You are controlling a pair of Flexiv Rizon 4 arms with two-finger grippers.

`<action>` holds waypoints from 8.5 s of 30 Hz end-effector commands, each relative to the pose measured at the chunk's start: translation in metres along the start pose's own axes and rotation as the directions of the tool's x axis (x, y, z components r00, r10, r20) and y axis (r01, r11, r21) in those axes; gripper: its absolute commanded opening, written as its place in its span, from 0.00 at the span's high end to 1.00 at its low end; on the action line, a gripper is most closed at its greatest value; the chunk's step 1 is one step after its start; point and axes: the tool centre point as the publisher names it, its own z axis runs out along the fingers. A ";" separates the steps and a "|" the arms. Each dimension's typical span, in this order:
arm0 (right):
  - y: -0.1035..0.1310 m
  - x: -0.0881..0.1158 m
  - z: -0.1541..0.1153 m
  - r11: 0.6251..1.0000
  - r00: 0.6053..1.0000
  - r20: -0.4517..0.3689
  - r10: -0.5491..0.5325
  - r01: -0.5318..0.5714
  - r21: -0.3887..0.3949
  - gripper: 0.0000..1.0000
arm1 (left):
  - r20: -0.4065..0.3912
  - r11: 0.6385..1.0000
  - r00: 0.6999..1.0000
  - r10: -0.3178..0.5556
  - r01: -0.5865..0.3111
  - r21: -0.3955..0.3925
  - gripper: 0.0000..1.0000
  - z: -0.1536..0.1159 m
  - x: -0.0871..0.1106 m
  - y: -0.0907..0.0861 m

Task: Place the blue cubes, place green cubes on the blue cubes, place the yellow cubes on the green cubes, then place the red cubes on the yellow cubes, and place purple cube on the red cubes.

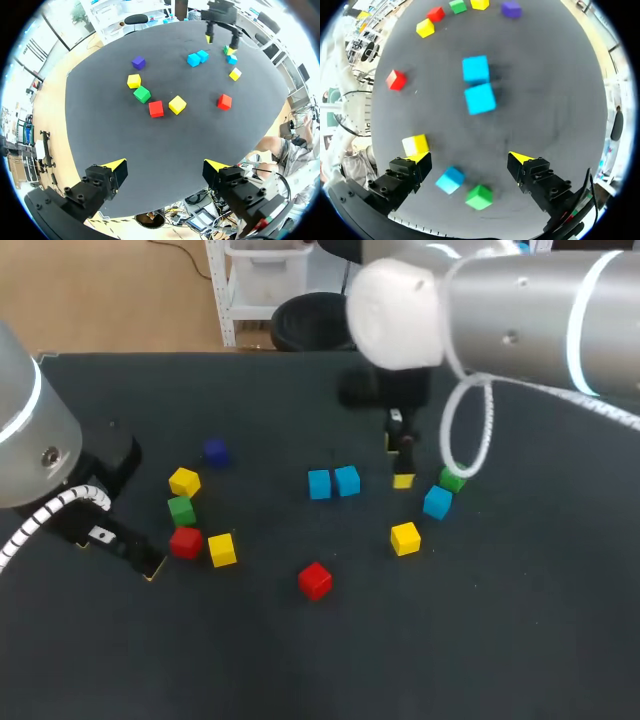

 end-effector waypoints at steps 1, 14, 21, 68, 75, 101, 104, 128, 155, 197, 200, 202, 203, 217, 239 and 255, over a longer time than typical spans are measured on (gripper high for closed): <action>0.029 0.017 0.005 0.994 1.000 0.027 0.012 -0.015 0.104 0.00 | 0.000 1.000 1.000 0.002 -0.002 0.003 0.00 0.001 0.000 0.001; 0.049 0.060 0.007 0.982 0.986 -0.053 -0.160 0.164 0.095 0.00 | 0.000 1.000 1.000 0.002 -0.002 0.003 0.00 0.001 0.000 0.001; 0.038 0.049 0.016 0.931 0.931 -0.079 -0.357 0.361 0.048 0.00 | 0.000 1.000 1.000 0.002 -0.002 0.003 0.00 0.001 0.000 0.001; 0.034 0.056 0.028 0.800 0.800 -0.011 -0.600 0.600 -0.003 0.00 | 0.000 1.000 1.000 0.002 -0.002 0.003 0.00 0.001 0.000 0.001; 0.027 0.051 0.031 0.788 0.788 -0.002 -0.615 0.615 0.012 0.00 | 0.000 1.000 1.000 0.002 -0.002 0.003 0.00 0.001 0.000 0.001; 0.030 0.063 0.046 0.811 0.810 0.020 -0.586 0.585 0.017 0.00 | 0.000 1.000 1.000 0.002 -0.002 0.003 0.00 0.001 0.000 0.001; 0.030 0.063 0.046 0.812 0.811 0.025 -0.584 0.584 0.024 0.00 | 0.000 1.000 1.000 0.002 -0.002 0.003 0.00 0.001 0.000 0.001; 0.028 0.051 0.046 0.872 0.872 0.020 -0.489 0.488 0.030 1.00 | 0.000 1.000 1.000 0.002 -0.002 0.003 0.00 0.001 0.000 0.001; 0.009 -0.016 0.014 0.967 0.977 -0.027 -0.210 0.211 0.145 1.00 | 0.000 1.000 1.000 0.002 -0.002 0.003 0.00 0.001 0.000 0.001; -0.017 -0.021 0.035 0.988 0.992 0.060 -0.112 0.104 0.113 1.00 | 0.000 1.000 1.000 0.002 -0.002 0.003 0.00 0.001 0.000 0.001; -0.015 -0.022 0.037 0.987 0.991 0.059 -0.118 0.111 0.113 1.00 | 0.000 1.000 1.000 0.002 -0.002 0.003 0.00 0.001 0.000 0.001; -0.015 -0.022 0.038 0.987 0.991 0.063 -0.121 0.113 0.110 1.00 | 0.000 1.000 1.000 0.002 -0.002 0.003 0.00 0.001 0.000 0.001; -0.015 -0.022 0.038 0.987 0.991 0.060 -0.123 0.116 0.111 1.00 | 0.000 1.000 1.000 0.002 -0.002 0.003 0.00 0.001 0.000 0.001; -0.024 -0.026 0.038 0.983 0.987 0.066 -0.143 0.134 0.124 1.00 | 0.000 1.000 1.000 0.002 -0.002 0.003 0.00 0.001 0.000 0.001; -0.030 -0.027 0.041 0.979 0.979 0.110 -0.174 0.160 0.123 1.00 | 0.000 1.000 1.000 0.002 -0.002 0.003 0.00 0.001 0.000 0.001; -0.029 -0.033 0.039 0.976 0.977 0.099 -0.190 0.177 0.130 0.94 | 0.000 1.000 1.000 0.002 -0.002 0.003 0.00 0.001 0.000 0.001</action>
